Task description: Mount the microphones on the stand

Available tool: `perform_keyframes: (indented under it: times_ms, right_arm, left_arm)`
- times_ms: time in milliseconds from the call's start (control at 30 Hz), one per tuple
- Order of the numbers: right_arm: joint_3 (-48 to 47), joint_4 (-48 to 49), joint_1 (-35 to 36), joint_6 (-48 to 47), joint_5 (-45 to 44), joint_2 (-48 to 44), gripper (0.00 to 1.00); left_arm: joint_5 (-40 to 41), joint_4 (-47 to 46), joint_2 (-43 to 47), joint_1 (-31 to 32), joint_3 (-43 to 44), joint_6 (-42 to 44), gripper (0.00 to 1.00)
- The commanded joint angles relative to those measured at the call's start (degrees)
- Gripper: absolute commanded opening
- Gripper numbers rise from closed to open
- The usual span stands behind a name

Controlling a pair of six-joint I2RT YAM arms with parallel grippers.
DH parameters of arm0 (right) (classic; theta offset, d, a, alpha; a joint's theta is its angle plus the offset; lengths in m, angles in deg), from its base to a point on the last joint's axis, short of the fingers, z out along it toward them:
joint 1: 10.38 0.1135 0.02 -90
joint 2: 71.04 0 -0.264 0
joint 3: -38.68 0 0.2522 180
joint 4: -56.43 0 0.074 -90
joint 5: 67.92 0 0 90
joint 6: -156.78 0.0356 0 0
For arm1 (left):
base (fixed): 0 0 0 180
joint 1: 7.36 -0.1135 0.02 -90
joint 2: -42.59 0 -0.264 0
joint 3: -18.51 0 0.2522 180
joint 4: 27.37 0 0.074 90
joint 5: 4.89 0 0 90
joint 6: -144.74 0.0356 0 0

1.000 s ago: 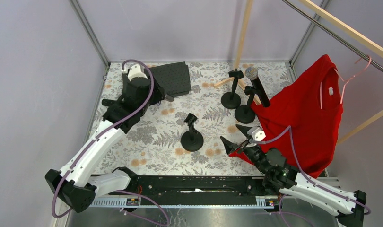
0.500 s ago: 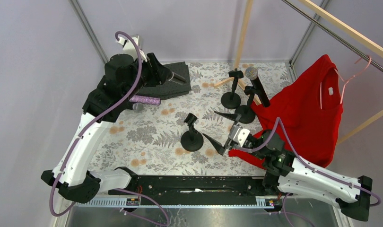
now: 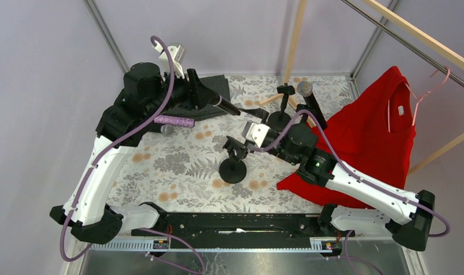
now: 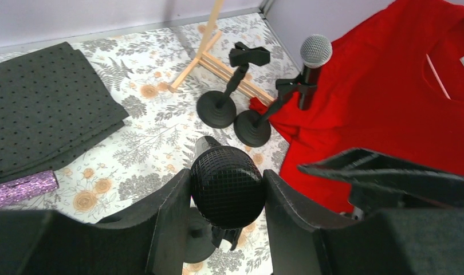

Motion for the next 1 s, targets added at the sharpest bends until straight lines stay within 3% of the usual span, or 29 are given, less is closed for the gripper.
perform_keyframes:
  times_ms: [0, 367, 533, 667, 967]
  right_arm:
    - [-4.1, 2.5, -2.6, 0.3, 2.2, 2.6, 0.93]
    - [-9.7, 5.8, -4.6, -0.1, 1.6, 11.6, 0.92]
    - [-10.6, 7.8, -5.7, -0.2, 1.0, 14.0, 0.87]
    - [-12.1, 7.4, -5.9, -0.8, 1.2, 15.5, 0.76]
    - [-11.3, 9.0, -6.0, -1.3, 0.5, 15.7, 0.39]
  left_arm:
    - [-5.5, -1.2, -0.1, 0.2, 2.9, 1.0, 0.29]
    - [-9.8, -1.3, -0.2, 0.2, 3.2, 0.8, 0.30]
    - [-12.3, -1.4, -0.7, 0.2, 4.0, 0.8, 0.30]
    - [-13.3, -1.4, -0.8, 0.2, 4.1, 0.9, 0.30]
    - [-15.8, -6.9, 1.4, 0.2, -0.9, 0.2, 0.36]
